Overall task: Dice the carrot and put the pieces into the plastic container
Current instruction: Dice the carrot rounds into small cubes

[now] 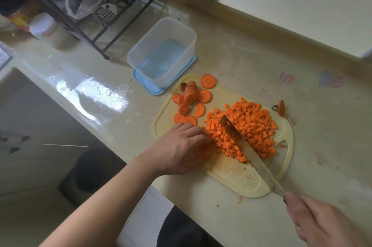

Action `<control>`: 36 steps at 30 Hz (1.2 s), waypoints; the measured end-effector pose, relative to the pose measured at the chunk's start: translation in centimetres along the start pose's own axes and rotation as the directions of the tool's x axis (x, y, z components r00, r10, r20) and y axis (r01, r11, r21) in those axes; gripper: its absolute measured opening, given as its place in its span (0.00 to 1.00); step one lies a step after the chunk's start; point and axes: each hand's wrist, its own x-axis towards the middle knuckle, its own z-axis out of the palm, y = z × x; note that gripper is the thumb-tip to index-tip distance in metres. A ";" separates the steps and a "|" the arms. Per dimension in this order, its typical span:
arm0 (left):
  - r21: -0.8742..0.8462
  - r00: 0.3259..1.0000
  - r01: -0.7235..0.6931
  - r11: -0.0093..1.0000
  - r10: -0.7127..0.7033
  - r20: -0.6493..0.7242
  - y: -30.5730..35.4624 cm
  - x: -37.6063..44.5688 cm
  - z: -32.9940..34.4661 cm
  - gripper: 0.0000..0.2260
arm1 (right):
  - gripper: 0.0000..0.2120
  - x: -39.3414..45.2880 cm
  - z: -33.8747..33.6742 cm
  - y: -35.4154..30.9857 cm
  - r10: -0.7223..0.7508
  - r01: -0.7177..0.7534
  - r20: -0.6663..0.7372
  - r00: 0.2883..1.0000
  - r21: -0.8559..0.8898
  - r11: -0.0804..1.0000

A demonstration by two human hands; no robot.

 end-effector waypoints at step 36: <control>-0.037 0.804 0.350 0.936 -0.321 -0.500 4.3 -2.5 5.5 0.27 | 0.46 2.6 2.1 -1.7 -0.165 0.183 0.141 0.976 -0.131 0.974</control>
